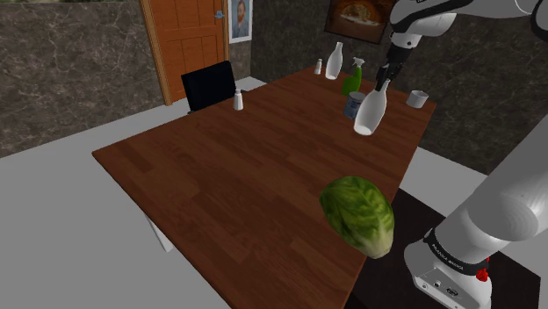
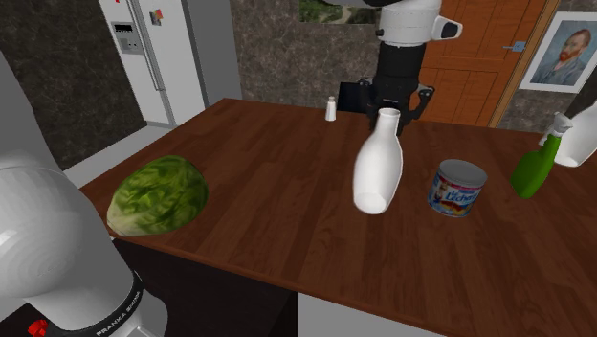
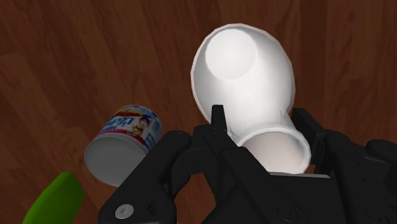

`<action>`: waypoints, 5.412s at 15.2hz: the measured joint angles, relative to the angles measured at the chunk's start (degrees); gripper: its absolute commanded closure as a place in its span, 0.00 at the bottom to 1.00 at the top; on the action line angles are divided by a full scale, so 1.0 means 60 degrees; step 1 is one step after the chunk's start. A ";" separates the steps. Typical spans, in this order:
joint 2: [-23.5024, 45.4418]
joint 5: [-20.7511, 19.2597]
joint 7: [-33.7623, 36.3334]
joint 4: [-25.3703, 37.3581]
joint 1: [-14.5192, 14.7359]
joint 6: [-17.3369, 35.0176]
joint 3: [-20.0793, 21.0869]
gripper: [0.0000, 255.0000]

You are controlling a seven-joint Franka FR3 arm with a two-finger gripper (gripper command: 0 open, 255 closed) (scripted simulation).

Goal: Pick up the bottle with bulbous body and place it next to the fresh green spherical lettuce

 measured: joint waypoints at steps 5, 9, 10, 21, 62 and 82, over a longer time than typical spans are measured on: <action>-0.0133 -0.0081 0.0057 0.0491 0.0007 -0.0607 -0.0002 1.00; -0.0170 -0.0109 0.0099 0.1011 0.0014 -0.1159 0.0001 1.00; -0.0179 -0.0115 0.0103 0.1112 0.0012 -0.1268 0.0000 1.00; -0.0060 -0.0067 0.0092 0.2602 -0.0026 -0.2653 -0.0029 1.00; -0.1528 -0.0776 0.2212 0.5345 0.1247 -0.6691 0.0835 1.00; -0.4804 -0.1301 0.5251 0.0696 0.2065 -0.5320 0.2965 1.00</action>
